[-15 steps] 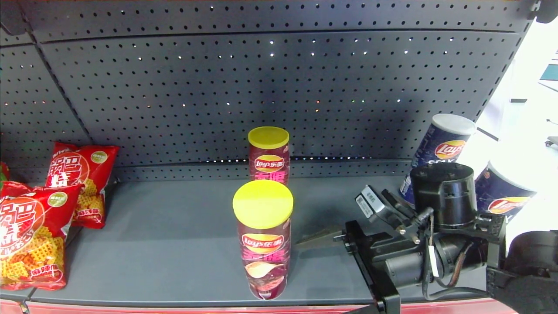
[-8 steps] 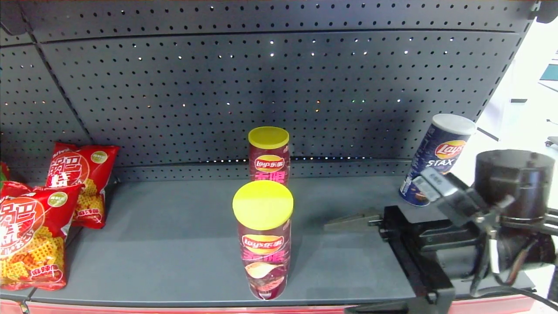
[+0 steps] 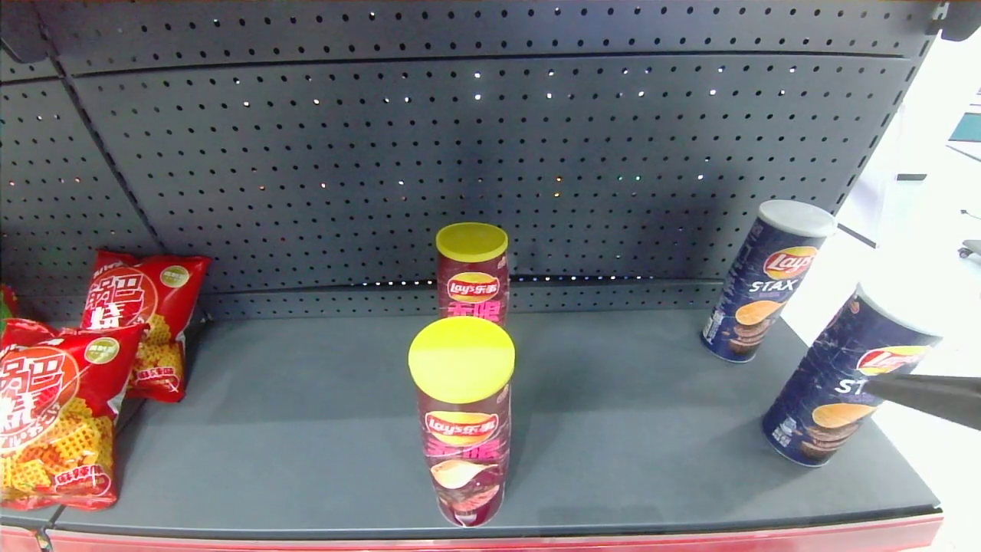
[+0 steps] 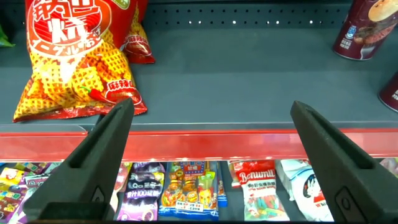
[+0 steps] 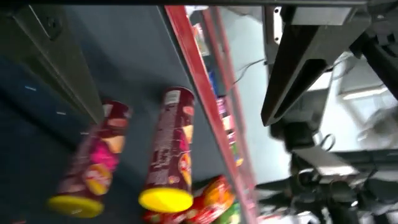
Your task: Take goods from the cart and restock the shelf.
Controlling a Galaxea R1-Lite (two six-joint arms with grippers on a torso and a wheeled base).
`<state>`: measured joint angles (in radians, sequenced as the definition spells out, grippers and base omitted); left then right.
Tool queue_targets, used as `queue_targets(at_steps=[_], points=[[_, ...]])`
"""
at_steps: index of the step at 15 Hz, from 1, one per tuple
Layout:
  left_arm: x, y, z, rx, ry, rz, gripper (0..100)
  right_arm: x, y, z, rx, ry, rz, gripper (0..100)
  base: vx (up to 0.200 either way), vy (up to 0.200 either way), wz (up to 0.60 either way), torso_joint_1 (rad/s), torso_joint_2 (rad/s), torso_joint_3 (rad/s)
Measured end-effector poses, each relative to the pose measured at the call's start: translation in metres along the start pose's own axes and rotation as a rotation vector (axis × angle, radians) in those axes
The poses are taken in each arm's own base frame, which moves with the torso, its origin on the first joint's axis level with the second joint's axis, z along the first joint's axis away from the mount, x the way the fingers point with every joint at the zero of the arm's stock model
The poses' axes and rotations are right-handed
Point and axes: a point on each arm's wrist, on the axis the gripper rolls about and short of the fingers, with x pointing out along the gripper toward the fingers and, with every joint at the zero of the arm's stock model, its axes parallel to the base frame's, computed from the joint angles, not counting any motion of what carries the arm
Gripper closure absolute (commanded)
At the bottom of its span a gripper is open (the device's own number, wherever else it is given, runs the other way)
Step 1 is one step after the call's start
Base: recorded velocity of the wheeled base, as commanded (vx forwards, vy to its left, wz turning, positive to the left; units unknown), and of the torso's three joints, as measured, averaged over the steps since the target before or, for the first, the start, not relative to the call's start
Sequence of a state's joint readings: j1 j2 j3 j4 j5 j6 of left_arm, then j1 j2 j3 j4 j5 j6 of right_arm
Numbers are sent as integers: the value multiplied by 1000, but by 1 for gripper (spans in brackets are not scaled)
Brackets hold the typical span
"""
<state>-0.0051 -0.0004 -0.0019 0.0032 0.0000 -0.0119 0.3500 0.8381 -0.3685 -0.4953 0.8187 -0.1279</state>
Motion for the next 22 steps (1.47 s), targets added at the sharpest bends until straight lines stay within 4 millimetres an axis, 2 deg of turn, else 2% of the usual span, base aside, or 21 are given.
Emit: queue_targets(at_steps=[4,7,10,11,15,22], points=[[0,0,0,0,1,0,0,-48,34,2,22,-91,-585,0,0,0,0,0,0,0],[0,0,0,0,0,1,0,-64,50,-22,44,-91,-878,0,0,0,0,0,0,0],[0,0,0,0,0,0,0,-69,63,-62,78,-12,-969,0,0,0,0,0,0,0],[0,0,0,0,0,0,0,-71,65,-69,88,11,-994,0,0,0,0,0,0,0],[0,0,0,0,0,0,0,-71,67,-82,79,-16,-1010,0,0,0,0,0,0,0],[0,0,0,0,0,0,0,-75,82,-117,157,123,-1093,0,0,0,0,0,0,0]])
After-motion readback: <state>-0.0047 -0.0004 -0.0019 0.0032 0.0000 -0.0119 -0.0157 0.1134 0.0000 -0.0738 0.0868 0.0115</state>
